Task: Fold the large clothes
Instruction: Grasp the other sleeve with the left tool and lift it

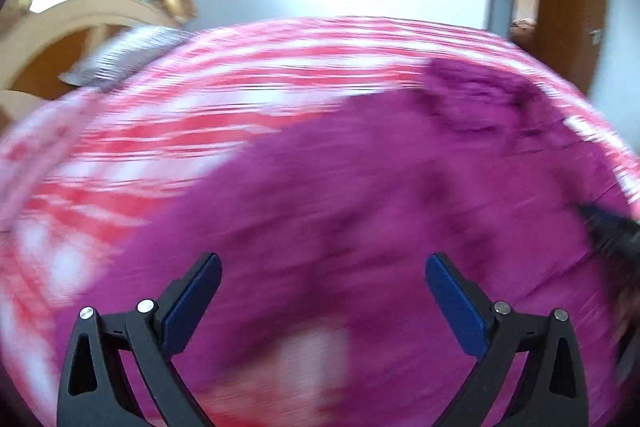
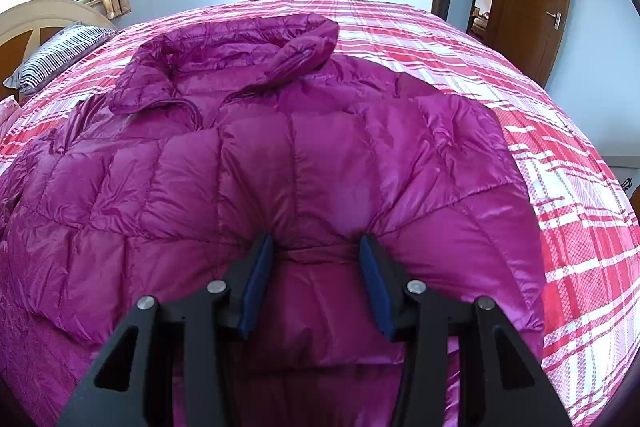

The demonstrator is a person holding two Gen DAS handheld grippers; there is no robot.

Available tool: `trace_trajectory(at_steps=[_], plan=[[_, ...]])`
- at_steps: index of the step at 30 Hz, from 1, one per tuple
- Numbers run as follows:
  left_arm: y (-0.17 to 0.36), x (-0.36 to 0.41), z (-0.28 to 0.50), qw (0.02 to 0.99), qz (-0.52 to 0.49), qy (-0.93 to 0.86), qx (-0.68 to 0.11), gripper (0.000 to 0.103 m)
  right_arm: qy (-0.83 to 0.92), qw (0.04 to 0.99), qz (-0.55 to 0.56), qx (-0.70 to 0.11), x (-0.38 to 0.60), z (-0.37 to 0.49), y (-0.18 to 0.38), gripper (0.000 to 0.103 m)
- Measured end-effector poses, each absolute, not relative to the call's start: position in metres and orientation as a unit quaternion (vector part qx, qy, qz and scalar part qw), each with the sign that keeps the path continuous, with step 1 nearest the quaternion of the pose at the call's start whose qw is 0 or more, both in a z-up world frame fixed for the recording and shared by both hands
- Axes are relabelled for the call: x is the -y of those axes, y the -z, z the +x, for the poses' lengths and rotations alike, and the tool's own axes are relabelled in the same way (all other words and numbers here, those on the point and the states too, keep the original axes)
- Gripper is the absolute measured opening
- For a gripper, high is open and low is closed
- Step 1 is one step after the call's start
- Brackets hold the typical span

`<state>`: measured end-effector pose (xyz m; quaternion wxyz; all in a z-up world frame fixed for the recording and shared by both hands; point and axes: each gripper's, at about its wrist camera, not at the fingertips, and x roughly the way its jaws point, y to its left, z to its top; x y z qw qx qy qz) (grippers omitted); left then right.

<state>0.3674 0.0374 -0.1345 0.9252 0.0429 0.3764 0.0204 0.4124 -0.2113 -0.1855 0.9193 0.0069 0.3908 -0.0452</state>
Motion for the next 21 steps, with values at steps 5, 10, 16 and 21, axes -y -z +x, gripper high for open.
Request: trace_trajectory(at_steps=[5, 10, 16, 21], plan=[[0.126, -0.161, 0.314, 0.917, 0.016, -0.135, -0.374, 0.102, 0.045, 0.919, 0.007, -0.391, 0.212, 0.412, 0.185, 0.05], [0.132, -0.216, 0.279, 0.909, -0.01, -0.17, -0.38, 0.101, 0.048, 0.92, 0.001, -0.39, 0.21, 0.412, 0.185, 0.05], [0.157, -0.212, 0.28, 0.899, -0.053, -0.127, -0.416, 0.058, 0.049, 0.92, -0.001, -0.389, 0.21, 0.412, 0.186, 0.05], [0.156, -0.206, 0.283, 0.901, -0.041, -0.145, -0.408, 0.011, 0.048, 0.921, 0.002, -0.388, 0.21, 0.411, 0.185, 0.05]])
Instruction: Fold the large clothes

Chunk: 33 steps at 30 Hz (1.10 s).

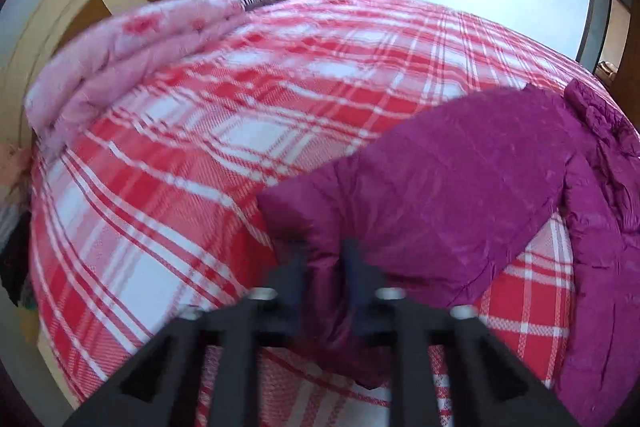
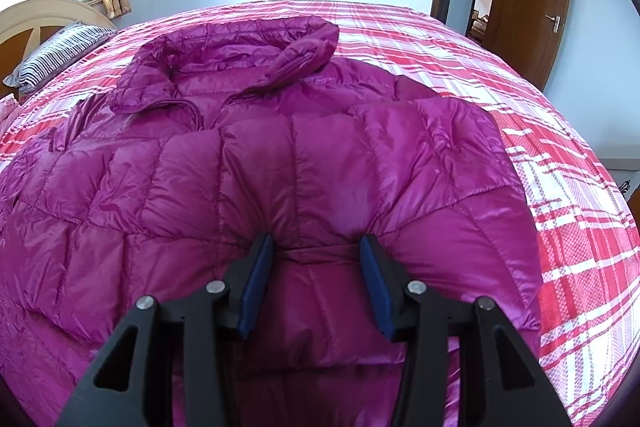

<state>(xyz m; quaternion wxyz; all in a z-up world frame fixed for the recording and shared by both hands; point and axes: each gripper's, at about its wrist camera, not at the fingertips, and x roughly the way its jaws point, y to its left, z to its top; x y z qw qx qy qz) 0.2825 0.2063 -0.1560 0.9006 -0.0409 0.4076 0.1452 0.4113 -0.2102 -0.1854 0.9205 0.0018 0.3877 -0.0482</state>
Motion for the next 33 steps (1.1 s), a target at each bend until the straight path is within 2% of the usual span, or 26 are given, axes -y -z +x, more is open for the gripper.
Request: trace_trajectory(at_steps=[10, 15, 17, 19, 25, 28, 33], plan=[[0.027, -0.15, 0.288, 0.959, 0.015, -0.107, -0.262, 0.007, 0.046, 0.921, 0.006, -0.387, 0.211, 0.412, 0.185, 0.05], [-0.029, -0.074, 0.301, 0.976, 0.036, -0.027, -0.214, 0.007, 0.042, 0.922, 0.015, -0.385, 0.213, 0.41, 0.185, 0.051], [-0.039, -0.037, 0.305, 0.977, 0.053, 0.009, -0.204, 0.007, 0.033, 0.924, 0.029, -0.381, 0.217, 0.409, 0.184, 0.055], [-0.042, -0.008, 0.308, 0.977, 0.064, 0.037, -0.201, 0.007, 0.021, 0.925, 0.04, -0.377, 0.219, 0.408, 0.184, 0.063], [-0.024, 0.077, 0.326, 0.966, 0.08, 0.112, -0.219, 0.007, 0.015, 0.924, 0.044, -0.38, 0.22, 0.407, 0.183, 0.066], [-0.006, 0.112, 0.336, 0.959, 0.083, 0.129, -0.238, 0.007, -0.005, 0.928, 0.094, -0.361, 0.233, 0.401, 0.18, 0.078], [0.034, 0.157, 0.35, 0.951, 0.097, 0.13, -0.262, 0.008, -0.002, 0.929, 0.173, -0.327, 0.257, 0.392, 0.177, 0.079]])
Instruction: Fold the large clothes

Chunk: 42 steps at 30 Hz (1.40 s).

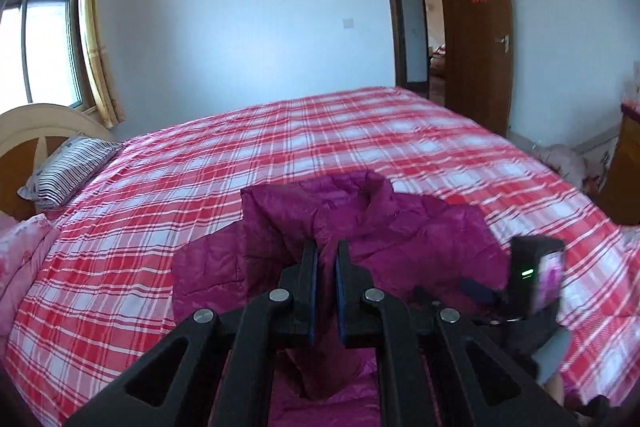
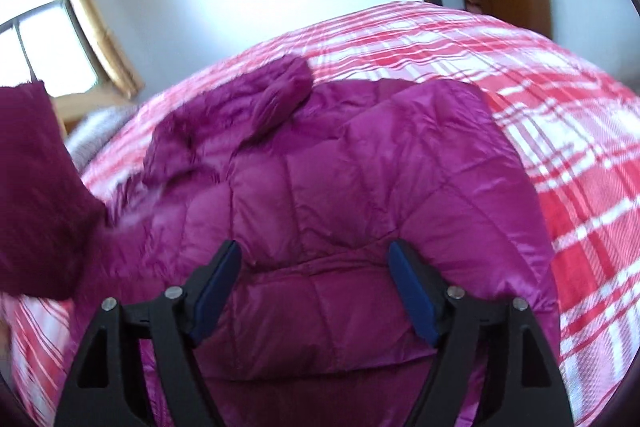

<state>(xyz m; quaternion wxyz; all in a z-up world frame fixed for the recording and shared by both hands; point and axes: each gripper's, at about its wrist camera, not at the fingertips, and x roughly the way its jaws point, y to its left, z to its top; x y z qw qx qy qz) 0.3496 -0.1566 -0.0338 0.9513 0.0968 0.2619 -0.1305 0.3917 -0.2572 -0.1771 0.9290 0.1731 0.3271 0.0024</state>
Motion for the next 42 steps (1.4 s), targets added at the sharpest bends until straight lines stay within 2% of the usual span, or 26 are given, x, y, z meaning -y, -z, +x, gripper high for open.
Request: trace_trajectory(at_steps=[4, 7, 8, 9, 10, 11, 13, 16, 19, 20, 22, 25, 27, 30, 34, 36, 39, 42], plan=[[0.066, 0.182, 0.362, 0.933, 0.109, 0.13, -0.317, 0.014, 0.011, 0.931, 0.207, -0.301, 0.267, 0.382, 0.174, 0.083], [0.065, 0.196, 0.353, 0.937, 0.124, 0.143, -0.295, 0.017, 0.015, 0.932, 0.214, -0.293, 0.27, 0.379, 0.171, 0.083], [0.059, 0.198, 0.345, 0.941, 0.131, 0.149, -0.275, 0.023, 0.017, 0.932, 0.218, -0.291, 0.271, 0.378, 0.171, 0.083], [0.052, 0.199, 0.338, 0.944, 0.136, 0.155, -0.257, 0.048, 0.018, 0.931, 0.221, -0.289, 0.272, 0.378, 0.17, 0.083], [0.046, 0.198, 0.332, 0.948, 0.139, 0.155, -0.242, 0.08, 0.021, 0.932, 0.226, -0.284, 0.273, 0.377, 0.169, 0.083], [0.039, 0.195, 0.326, 0.955, 0.137, 0.152, -0.217, 0.093, 0.023, 0.932, 0.229, -0.281, 0.275, 0.374, 0.169, 0.083], [0.029, 0.183, 0.319, 0.963, 0.134, 0.147, -0.18, 0.093, 0.028, 0.932, 0.239, -0.272, 0.28, 0.372, 0.168, 0.083], [0.036, 0.156, 0.342, 0.964, 0.15, 0.101, -0.195, 0.093, 0.032, 0.932, 0.25, -0.262, 0.285, 0.368, 0.168, 0.085], [0.068, 0.114, 0.393, 0.957, 0.171, 0.001, -0.232, 0.093, 0.043, 0.933, 0.265, -0.239, 0.292, 0.36, 0.166, 0.086], [0.089, 0.098, 0.418, 0.946, 0.18, -0.033, -0.267, 0.093, 0.05, 0.934, 0.273, -0.226, 0.296, 0.356, 0.165, 0.086], [0.121, 0.078, 0.444, 0.929, 0.183, -0.07, -0.314, 0.093, 0.069, 0.934, 0.286, -0.203, 0.301, 0.348, 0.164, 0.092], [0.162, 0.05, 0.463, 0.914, 0.151, -0.085, -0.366, 0.093, 0.102, 0.937, 0.282, -0.18, 0.305, 0.339, 0.158, 0.095], [0.165, 0.041, 0.459, 0.917, 0.128, -0.08, -0.37, 0.093, 0.103, 0.946, 0.247, -0.182, 0.294, 0.341, 0.149, 0.095], [0.147, 0.045, 0.453, 0.93, 0.125, -0.072, -0.338, 0.093, 0.085, 0.957, 0.173, -0.215, 0.268, 0.352, 0.131, 0.082], [0.118, 0.055, 0.455, 0.949, 0.129, -0.058, -0.282, 0.093, 0.035, 0.961, 0.113, -0.251, 0.223, 0.365, 0.107, 0.079], [0.122, 0.062, 0.468, 0.947, 0.127, -0.049, -0.291, 0.093, 0.002, 0.962, 0.07, -0.264, 0.196, 0.377, 0.104, 0.076], [0.153, 0.073, 0.488, 0.929, 0.143, -0.037, -0.338, 0.093, -0.04, 0.95, 0.018, -0.309, 0.164, 0.402, 0.123, 0.066], [0.178, 0.075, 0.495, 0.92, 0.139, -0.022, -0.365, 0.094, -0.026, 0.931, 0.012, -0.363, 0.164, 0.42, 0.159, 0.066]])
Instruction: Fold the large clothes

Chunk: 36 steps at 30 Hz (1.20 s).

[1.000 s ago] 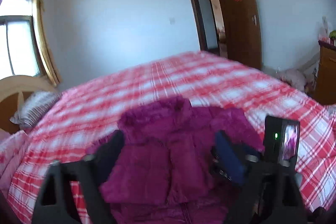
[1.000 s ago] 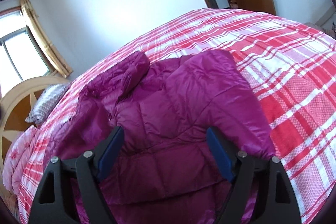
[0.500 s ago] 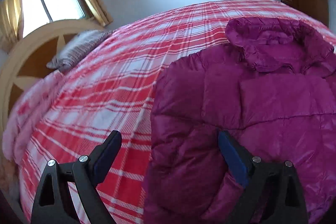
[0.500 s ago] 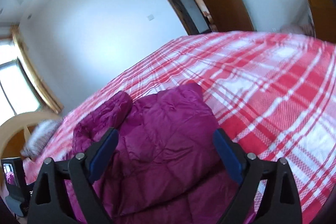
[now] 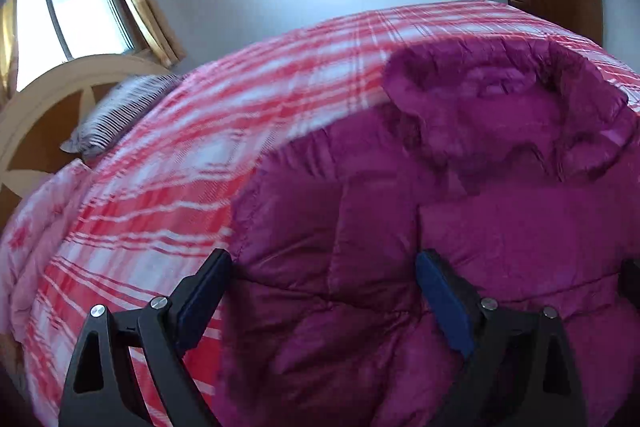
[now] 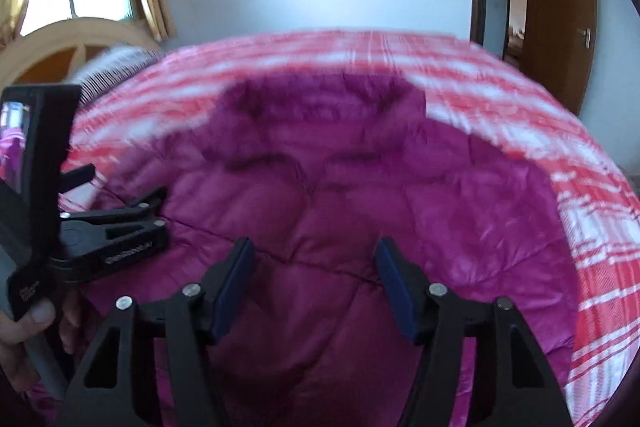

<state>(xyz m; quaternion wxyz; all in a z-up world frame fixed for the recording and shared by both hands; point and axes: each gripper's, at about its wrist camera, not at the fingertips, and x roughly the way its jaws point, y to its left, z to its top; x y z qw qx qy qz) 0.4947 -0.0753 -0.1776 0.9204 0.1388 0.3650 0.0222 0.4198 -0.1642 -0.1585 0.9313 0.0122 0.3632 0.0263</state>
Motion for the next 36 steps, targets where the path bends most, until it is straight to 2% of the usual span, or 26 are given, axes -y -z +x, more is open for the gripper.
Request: trace_trajectory(at_steps=[4, 9, 28, 31, 36], plan=[[0.182, 0.072, 0.499, 0.917, 0.123, -0.015, -0.378, 0.096, -0.029, 0.926, 0.043, -0.373, 0.176, 0.423, 0.17, 0.066], [0.188, 0.067, 0.504, 0.912, 0.107, -0.019, -0.396, 0.102, -0.012, 0.922, 0.016, -0.386, 0.164, 0.426, 0.175, 0.066], [0.192, 0.07, 0.499, 0.912, 0.115, -0.023, -0.392, 0.102, 0.007, 0.918, -0.01, -0.397, 0.158, 0.432, 0.181, 0.066], [0.192, 0.069, 0.498, 0.913, 0.111, -0.023, -0.391, 0.102, 0.015, 0.92, -0.008, -0.391, 0.159, 0.427, 0.168, 0.065], [0.192, 0.068, 0.497, 0.914, 0.11, -0.022, -0.39, 0.102, 0.017, 0.944, 0.032, -0.329, 0.159, 0.414, 0.127, 0.065]])
